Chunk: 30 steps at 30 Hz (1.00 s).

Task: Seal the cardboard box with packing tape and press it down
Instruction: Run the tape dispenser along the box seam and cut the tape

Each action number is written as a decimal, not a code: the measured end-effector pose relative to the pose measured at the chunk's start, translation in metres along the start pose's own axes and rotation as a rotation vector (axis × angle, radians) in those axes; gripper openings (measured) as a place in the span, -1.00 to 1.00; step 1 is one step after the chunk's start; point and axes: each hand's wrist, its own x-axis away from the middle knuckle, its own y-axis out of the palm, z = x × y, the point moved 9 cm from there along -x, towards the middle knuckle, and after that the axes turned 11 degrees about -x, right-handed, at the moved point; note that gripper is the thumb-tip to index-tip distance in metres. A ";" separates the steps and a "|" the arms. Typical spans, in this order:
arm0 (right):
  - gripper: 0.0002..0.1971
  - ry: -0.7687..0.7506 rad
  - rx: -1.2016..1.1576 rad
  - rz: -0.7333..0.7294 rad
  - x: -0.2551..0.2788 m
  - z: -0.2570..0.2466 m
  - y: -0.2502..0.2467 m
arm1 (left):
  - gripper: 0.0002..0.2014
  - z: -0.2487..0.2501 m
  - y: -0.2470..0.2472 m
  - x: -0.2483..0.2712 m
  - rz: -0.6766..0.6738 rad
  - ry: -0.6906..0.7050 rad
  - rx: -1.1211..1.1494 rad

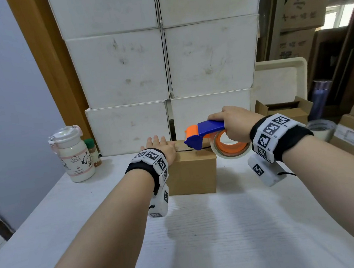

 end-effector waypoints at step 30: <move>-0.44 -0.009 0.004 -0.013 0.000 -0.013 0.004 | -0.52 0.018 -0.010 0.010 0.060 0.166 -0.083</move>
